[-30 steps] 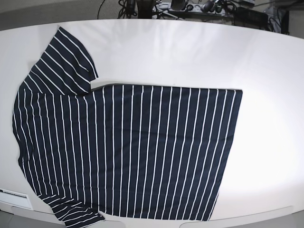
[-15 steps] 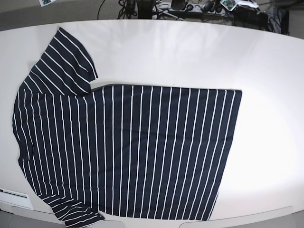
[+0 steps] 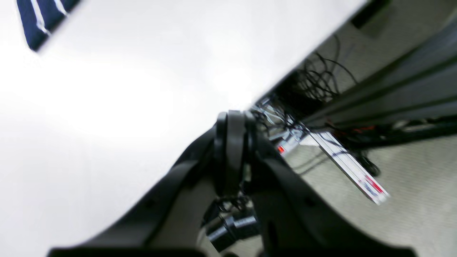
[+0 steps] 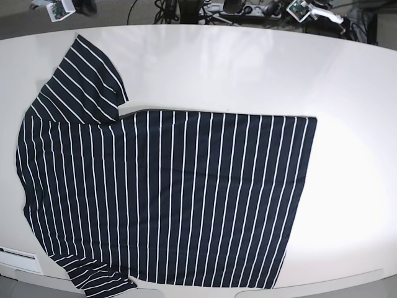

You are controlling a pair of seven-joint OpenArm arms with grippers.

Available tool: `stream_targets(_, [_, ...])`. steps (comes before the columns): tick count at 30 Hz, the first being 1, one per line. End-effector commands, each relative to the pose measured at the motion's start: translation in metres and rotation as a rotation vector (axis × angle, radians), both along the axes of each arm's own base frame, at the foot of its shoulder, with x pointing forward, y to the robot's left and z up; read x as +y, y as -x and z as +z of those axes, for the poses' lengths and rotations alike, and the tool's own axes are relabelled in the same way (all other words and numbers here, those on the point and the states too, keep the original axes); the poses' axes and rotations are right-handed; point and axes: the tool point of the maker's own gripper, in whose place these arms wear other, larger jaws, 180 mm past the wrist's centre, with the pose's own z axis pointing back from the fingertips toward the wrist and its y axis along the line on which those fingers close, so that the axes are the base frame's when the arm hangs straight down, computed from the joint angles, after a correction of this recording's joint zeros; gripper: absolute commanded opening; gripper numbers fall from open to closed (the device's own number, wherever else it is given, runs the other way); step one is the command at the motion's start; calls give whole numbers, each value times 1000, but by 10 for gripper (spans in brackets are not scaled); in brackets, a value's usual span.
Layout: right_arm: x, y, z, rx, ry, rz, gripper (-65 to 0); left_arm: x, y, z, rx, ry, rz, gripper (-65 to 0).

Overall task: Fold the T-shirt properly
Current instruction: 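Lower both grippers onto the shirt's shoulder edges and grasp them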

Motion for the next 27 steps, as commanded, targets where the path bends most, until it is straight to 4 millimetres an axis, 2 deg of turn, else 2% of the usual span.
stream_targets(1, [-4, 0, 5, -7, 8, -8, -650, -3, -9, 9, -43, 11, -6, -650])
stream_targets(5, [-15, -7, 10, -38, 32, -29, -650, -2, -29, 14, -105, 8, -9, -650])
stream_targets(8, [-16, -11, 11, -52, 34, -25, -650, -1, -43, 19, -150, -2, -34, -650])
stream_targets(14, [-16, -53, 21, -185, 50, 34, -650, 9, -79, 29, -263, -92, -141, -650])
stream_targets(19, [-19, -79, 26, -246, 79, 47, -650, 31, -111, 22, -298, -178, -213, -650])
stream_targets(23, [3, -87, 26, -274, 22, 93, -650, 52, -137, 14, -298, -206, -237, -650])
stream_targets(27, [29, -78, 9, -238, 38, 166, -650, 72, -153, 8, -279, -253, -288, -650])
